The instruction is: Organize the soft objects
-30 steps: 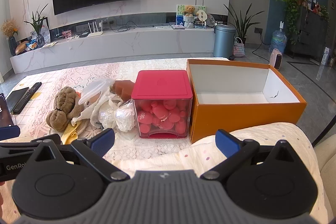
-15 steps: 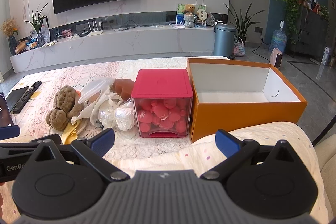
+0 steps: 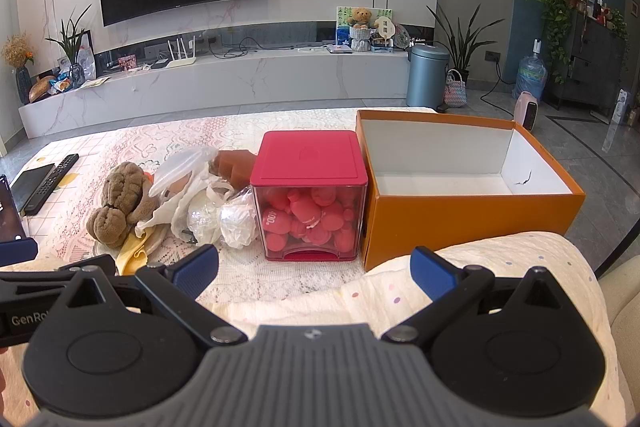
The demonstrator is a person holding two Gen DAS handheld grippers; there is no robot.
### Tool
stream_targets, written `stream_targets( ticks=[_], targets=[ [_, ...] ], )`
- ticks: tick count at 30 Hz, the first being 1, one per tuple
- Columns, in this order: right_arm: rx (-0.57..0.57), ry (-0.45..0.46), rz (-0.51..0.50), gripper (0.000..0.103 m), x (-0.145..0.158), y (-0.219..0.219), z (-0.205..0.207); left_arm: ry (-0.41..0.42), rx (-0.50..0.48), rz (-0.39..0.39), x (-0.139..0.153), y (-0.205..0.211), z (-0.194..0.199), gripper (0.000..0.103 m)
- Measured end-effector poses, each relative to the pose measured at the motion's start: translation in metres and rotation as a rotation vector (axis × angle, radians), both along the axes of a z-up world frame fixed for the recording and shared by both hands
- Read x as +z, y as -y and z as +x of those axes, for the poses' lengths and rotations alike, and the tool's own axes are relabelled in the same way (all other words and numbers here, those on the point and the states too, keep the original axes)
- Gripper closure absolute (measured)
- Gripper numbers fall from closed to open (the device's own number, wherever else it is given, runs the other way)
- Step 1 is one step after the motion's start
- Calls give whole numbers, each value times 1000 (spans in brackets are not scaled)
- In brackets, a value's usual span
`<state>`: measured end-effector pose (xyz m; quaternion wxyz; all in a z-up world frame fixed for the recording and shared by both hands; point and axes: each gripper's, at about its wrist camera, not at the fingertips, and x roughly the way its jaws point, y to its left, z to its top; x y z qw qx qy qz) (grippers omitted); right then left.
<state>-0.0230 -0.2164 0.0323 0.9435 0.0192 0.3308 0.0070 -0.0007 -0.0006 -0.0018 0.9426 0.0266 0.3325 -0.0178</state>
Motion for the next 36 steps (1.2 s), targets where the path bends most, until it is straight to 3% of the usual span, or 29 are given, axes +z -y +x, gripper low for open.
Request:
stream_targets(
  ticks=[36],
  targets=[
    [7, -14, -2, 3, -12, -2, 0, -12, -1, -5, -6, -2, -2, 0]
  ],
)
